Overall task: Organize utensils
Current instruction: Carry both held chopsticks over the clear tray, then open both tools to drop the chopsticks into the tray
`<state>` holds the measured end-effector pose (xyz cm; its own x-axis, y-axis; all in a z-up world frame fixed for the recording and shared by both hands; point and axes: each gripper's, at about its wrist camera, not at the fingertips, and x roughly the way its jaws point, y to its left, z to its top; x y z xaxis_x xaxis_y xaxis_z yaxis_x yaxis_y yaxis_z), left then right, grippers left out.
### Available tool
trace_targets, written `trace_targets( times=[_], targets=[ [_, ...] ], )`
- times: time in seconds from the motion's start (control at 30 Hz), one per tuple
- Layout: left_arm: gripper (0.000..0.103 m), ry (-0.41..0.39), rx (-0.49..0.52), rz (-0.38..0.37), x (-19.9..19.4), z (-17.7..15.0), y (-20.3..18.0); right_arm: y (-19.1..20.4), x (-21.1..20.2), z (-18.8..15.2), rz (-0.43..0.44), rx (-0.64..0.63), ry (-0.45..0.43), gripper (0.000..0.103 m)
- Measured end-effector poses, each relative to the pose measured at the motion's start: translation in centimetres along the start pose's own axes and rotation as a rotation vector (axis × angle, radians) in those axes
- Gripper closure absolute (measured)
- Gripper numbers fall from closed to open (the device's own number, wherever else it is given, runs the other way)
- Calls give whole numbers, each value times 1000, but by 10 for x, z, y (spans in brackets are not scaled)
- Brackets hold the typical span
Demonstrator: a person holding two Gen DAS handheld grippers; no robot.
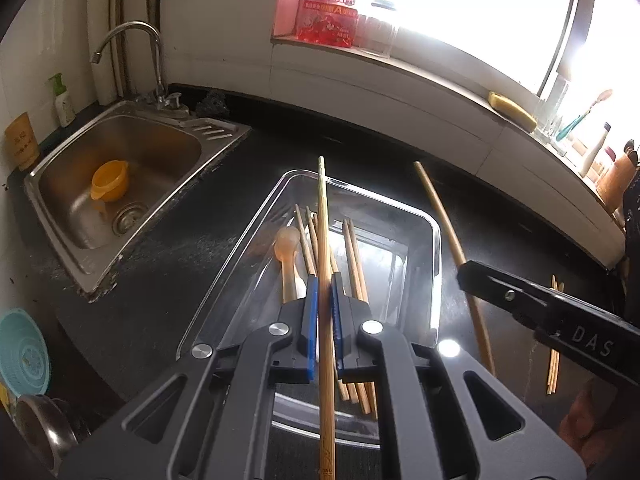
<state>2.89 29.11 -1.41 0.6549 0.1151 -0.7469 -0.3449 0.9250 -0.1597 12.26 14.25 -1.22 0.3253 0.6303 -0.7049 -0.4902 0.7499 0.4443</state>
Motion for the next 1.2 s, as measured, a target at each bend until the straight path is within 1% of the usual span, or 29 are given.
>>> trace_targets(
  times=[0.47,0.73,1.03,1.07,1.1,1.13,1.17,1.2],
  targets=[
    [97,32,-18,12,37,16,7,-7,45,13,-26,11,64,95],
    [97,57,-50,8,55,17,14,-12,63,20,-28,30,100,95],
    [96,97,-50,2,76,15,21,-13,79,26,-32,49,124,95],
    [93,99,-41,13,77,14,21,-13,80,28,-26,52,136,95],
    [86,101,-33,20,78,13,21,-15,81,30,-22,60,143,90],
    [59,104,-28,25,78,13,21,-18,79,32,-14,80,137,82],
    [23,94,-30,33,75,13,22,-21,76,33,-11,88,125,47],
    [14,66,-33,40,69,12,23,-24,68,35,-16,96,88,16]
  ],
)
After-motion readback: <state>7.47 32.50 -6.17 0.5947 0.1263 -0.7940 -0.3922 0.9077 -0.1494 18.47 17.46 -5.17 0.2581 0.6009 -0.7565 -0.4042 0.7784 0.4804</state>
